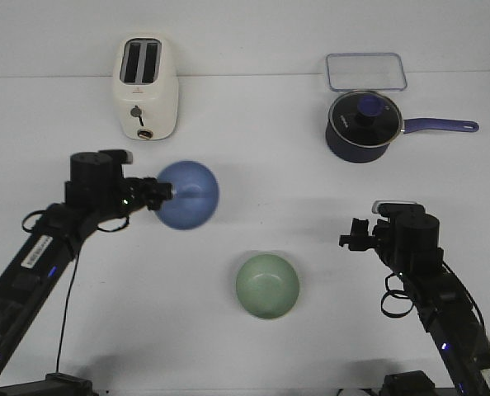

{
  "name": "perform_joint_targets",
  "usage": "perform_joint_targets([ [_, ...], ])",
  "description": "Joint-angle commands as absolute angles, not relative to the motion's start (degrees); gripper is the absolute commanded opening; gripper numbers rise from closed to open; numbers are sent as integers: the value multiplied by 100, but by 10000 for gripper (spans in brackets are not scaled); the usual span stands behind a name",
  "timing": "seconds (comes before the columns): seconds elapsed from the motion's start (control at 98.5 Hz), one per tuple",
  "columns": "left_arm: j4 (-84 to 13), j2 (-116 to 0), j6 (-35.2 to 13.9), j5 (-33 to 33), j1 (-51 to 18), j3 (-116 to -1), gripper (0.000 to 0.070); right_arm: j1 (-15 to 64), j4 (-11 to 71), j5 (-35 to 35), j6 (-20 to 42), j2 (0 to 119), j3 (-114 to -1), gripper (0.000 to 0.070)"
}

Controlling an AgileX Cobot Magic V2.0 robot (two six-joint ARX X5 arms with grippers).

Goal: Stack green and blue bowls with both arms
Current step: 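Grasp the light blue bowl's rim with the left gripper and lift it, then carry the blue bowl over the green bowl and lower it inside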

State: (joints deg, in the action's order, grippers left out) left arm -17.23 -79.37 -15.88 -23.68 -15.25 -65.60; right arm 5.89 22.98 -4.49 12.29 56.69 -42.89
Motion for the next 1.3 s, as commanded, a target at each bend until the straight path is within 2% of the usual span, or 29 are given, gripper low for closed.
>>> perform_joint_targets([
  [0.0, -1415, -7891, -1855, -2449, -2082, -6128, 14, 602, 2250, -478, 1149, 5712, -4322, 374],
  [0.091, -906, -7848, -2167, -2447, -2757, -5752, 14, 602, 2274, -556, 1146, 5712, -4322, 374],
  [0.284, -548, -8134, -2215, -2344, -3771, -5714, 14, 602, 2274, -648, 1146, 5712, -4322, 374],
  [0.477, -515, -8440, -2126, -2067, -4263, -5714, 14, 602, 2276, -663, 1146, 5712, -4322, 374],
  [0.67, -331, -8632, -2023, -1953, -4429, -5717, 23, 602, 2272, -663, 1146, 5712, -4322, 374],
  [0.711, -327, -8632, -2001, -1955, -4442, -5717, 68, 602, 2274, -661, 1146, 5712, -4322, 374],
  [0.832, -346, -8630, -1946, -1955, -4497, -5749, 335, 602, 2272, -661, 1142, 5712, -4322, 374],
  [0.893, -364, -8602, -1949, -1953, -4484, -5780, 380, 602, 2272, -661, 1142, 5712, -4322, 374],
  [1.066, -725, -8226, -1640, -1835, -4115, -5937, 381, 602, 2255, -661, 1044, 5706, -4322, 374],
  [1.208, -993, -7542, -1361, -1057, -3492, -5951, 373, 602, 2108, -663, 888, 5640, -4322, 368],
  [1.249, -1066, -7330, -1232, -729, -3284, -5951, 341, 602, 2086, -663, 886, 5583, -4322, 344],
  [1.289, -1144, -7116, -1076, -397, -3072, -5951, 260, 602, 2038, -672, 886, 5524, -4322, 289],
])
